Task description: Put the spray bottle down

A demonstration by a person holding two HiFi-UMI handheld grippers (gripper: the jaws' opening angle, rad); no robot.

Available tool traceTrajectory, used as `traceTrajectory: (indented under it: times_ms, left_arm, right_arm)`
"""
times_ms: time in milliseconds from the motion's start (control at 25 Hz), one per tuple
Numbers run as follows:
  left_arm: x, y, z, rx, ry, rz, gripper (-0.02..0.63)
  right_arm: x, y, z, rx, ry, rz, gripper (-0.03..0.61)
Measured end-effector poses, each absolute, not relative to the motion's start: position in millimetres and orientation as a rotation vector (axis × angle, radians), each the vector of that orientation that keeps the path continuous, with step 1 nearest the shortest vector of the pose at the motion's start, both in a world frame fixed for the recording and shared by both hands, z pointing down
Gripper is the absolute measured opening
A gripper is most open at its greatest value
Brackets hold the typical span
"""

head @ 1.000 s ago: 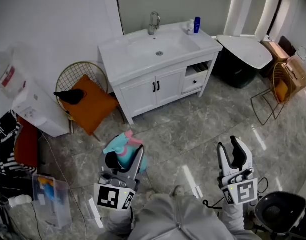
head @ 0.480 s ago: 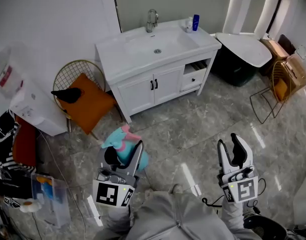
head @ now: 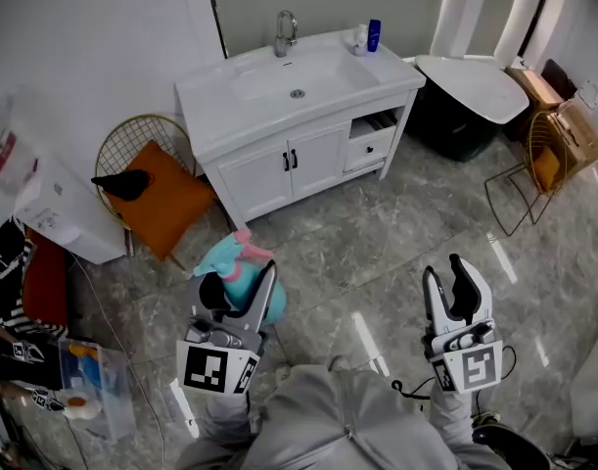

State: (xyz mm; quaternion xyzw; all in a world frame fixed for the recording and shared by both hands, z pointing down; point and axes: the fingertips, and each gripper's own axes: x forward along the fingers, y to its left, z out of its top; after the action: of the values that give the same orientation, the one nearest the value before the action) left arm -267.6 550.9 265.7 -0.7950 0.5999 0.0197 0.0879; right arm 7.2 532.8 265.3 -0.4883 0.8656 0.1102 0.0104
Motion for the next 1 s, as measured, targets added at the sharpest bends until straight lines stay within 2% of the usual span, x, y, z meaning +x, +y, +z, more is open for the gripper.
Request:
traceTrajectory:
  times_ms: [560, 1000]
  left_arm:
    - [-182, 490, 264, -2.384, 1.712, 0.008, 0.318]
    - [-164, 401, 285, -2.49, 1.606, 0.008, 0.316]
  right_arm:
    - [90, 493, 273, -1.569, 2.676, 0.305, 0.164]
    - [111, 435, 287, -1.736, 2.598, 0.281, 0.164]
